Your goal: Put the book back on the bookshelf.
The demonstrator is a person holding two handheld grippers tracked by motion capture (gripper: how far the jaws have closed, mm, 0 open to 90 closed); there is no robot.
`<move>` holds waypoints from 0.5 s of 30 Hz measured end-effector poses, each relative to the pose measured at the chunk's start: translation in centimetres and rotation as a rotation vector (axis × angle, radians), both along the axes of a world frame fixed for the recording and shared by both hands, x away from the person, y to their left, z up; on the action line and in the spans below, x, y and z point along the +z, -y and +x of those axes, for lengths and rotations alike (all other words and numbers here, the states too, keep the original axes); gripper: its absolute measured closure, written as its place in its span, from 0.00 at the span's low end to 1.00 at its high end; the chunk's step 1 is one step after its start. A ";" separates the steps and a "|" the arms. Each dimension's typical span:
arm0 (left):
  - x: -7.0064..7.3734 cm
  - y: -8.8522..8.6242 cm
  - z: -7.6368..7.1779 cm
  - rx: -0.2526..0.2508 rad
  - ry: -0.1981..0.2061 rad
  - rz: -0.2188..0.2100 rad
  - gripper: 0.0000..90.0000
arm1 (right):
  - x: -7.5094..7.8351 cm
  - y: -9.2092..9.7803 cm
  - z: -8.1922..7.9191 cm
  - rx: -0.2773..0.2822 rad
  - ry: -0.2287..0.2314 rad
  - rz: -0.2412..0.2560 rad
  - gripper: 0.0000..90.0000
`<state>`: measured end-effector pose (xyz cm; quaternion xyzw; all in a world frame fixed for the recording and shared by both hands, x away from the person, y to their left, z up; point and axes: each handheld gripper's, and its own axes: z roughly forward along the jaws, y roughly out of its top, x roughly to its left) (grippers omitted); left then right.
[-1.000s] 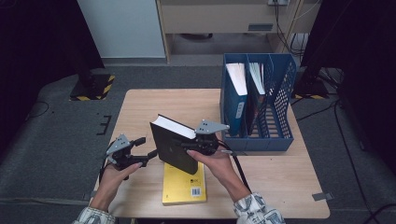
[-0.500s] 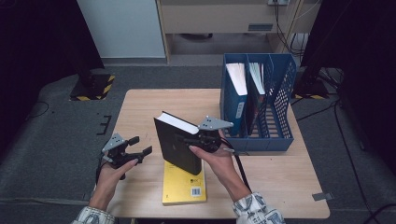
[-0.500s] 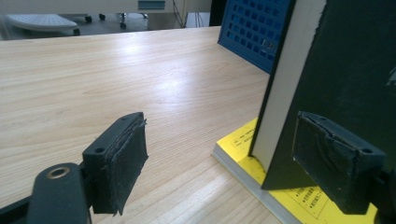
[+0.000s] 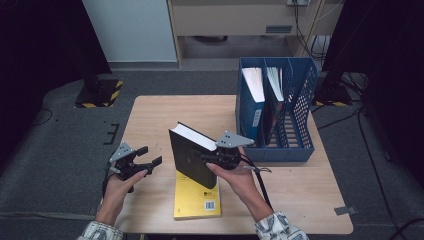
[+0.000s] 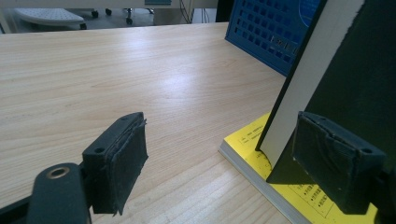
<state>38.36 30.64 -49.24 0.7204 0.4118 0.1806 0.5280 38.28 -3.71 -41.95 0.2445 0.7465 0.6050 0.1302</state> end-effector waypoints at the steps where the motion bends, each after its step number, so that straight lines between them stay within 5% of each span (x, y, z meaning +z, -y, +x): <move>1: 0.0 0.0 0.0 0.002 -0.001 0.001 0.19 | 0.0 -0.2 -0.2 0.000 0.010 -0.007 0.56; 15: -0.1 -0.1 0.0 0.003 -0.007 -0.009 0.19 | -0.1 -1.3 -0.1 -0.045 0.013 0.004 0.44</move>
